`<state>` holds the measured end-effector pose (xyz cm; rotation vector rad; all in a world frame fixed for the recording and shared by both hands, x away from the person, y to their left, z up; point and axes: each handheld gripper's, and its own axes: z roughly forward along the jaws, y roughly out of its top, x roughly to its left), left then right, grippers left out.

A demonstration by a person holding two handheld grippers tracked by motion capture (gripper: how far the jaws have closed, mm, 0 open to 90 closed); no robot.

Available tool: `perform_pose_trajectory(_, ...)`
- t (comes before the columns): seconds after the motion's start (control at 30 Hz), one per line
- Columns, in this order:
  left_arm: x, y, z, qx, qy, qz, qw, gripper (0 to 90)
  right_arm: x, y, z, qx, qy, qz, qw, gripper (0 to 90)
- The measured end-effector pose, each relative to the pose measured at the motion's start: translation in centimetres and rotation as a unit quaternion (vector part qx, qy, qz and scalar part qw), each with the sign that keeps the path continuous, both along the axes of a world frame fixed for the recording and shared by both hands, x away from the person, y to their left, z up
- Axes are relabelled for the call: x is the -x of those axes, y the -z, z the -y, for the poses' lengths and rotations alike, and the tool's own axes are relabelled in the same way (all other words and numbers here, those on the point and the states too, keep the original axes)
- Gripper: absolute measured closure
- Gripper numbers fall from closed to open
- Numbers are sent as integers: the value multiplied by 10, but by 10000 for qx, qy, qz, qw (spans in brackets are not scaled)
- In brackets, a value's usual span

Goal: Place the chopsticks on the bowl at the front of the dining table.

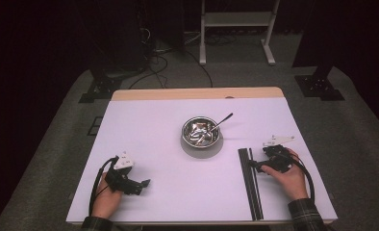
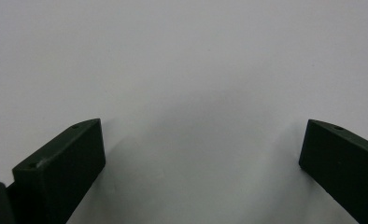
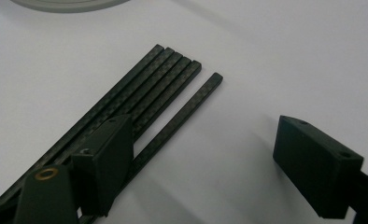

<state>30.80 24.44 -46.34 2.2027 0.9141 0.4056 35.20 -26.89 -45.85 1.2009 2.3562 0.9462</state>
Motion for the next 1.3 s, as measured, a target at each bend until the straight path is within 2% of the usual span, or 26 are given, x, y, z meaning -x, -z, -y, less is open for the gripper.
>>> perform_pose_trajectory(1.3,0,0,0,-10,3,3,10000,0,41,0,0,8,-105,-43,9999,184)
